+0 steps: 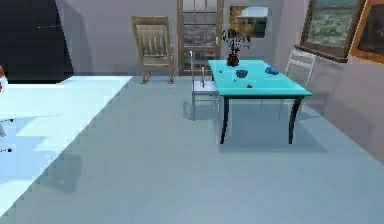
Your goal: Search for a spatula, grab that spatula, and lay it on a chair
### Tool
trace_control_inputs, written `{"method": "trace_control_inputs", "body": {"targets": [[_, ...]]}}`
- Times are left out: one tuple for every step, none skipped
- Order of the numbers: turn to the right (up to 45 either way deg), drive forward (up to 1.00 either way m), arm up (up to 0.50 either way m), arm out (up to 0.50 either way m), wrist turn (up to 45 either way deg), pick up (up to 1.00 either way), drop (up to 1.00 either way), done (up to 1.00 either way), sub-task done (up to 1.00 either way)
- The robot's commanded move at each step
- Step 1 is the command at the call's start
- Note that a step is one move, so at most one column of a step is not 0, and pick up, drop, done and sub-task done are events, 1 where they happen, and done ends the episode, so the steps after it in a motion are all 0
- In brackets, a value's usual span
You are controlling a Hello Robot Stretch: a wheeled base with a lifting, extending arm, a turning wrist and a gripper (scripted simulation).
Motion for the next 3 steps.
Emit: {"method": "trace_control_inputs", "body": {"targets": [[24.0, 0.0, 0.0, 0.0, 0.0, 0.0, 0.0, 0.0, 0.0], [0.0, 0.3, 0.0, 0.0, 0.0, 0.0, 0.0, 0.0, 0.0], [-45.0, 0.0, 0.0, 0.0, 0.0, 0.0, 0.0, 0.0, 0.0]]}}
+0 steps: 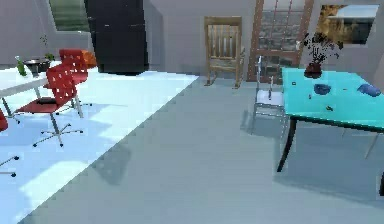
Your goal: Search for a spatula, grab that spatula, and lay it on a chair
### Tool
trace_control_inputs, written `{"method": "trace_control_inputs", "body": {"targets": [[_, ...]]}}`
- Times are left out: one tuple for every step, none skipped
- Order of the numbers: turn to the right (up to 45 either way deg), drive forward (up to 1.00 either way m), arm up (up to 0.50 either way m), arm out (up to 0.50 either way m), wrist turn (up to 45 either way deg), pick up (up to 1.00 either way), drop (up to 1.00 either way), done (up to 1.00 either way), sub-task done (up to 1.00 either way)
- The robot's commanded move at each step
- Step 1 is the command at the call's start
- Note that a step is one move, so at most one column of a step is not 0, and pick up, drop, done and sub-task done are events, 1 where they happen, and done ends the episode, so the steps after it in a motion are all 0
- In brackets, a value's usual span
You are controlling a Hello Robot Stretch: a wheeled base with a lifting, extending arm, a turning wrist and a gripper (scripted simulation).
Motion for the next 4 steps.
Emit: {"method": "trace_control_inputs", "body": {"targets": [[-15.0, 0.0, 0.0, 0.0, 0.0, 0.0, 0.0, 0.0, 0.0], [0.0, 1.0, 0.0, 0.0, 0.0, 0.0, 0.0, 0.0, 0.0], [0.0, 1.0, 0.0, 0.0, 0.0, 0.0, 0.0, 0.0, 0.0], [-3.0, 0.0, 0.0, 0.0, 0.0, 0.0, 0.0, 0.0, 0.0]]}}
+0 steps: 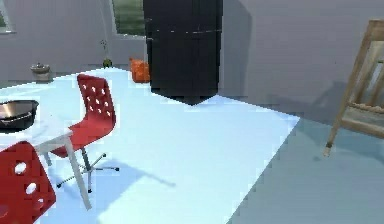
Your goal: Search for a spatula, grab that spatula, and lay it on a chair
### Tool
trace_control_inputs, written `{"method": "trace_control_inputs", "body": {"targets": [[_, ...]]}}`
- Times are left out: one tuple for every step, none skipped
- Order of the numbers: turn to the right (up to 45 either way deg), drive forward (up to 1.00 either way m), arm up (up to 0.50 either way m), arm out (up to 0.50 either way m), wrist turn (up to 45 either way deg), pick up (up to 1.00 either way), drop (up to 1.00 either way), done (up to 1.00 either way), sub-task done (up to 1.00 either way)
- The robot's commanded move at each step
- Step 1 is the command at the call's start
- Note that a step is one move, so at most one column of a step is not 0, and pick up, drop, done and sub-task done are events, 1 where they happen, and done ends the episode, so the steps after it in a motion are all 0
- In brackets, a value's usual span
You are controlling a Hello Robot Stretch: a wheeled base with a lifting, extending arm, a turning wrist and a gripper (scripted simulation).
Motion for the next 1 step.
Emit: {"method": "trace_control_inputs", "body": {"targets": [[0.0, 0.25, 0.0, 0.0, 0.0, 0.0, 0.0, 0.0, 0.0]]}}
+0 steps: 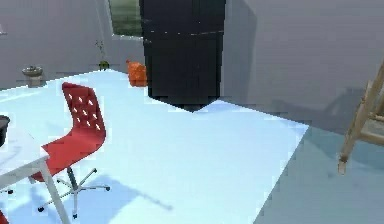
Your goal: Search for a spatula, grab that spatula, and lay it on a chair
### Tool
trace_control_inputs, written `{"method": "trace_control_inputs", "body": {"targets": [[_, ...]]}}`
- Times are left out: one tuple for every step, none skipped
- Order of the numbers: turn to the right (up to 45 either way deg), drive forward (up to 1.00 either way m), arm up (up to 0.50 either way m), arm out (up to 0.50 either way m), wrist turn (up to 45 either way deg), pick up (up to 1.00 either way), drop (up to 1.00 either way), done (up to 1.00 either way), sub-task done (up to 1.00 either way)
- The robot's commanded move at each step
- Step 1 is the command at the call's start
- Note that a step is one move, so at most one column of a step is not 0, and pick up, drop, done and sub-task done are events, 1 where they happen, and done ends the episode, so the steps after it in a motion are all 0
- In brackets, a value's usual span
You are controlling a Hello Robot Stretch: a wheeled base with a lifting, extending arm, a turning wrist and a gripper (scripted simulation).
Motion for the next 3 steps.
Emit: {"method": "trace_control_inputs", "body": {"targets": [[-3.0, 0.0, 0.0, 0.0, 0.0, 0.0, 0.0, 0.0, 0.0], [0.0, 1.0, 0.0, 0.0, 0.0, 0.0, 0.0, 0.0, 0.0], [0.0, 0.65, 0.0, 0.0, 0.0, 0.0, 0.0, 0.0, 0.0]]}}
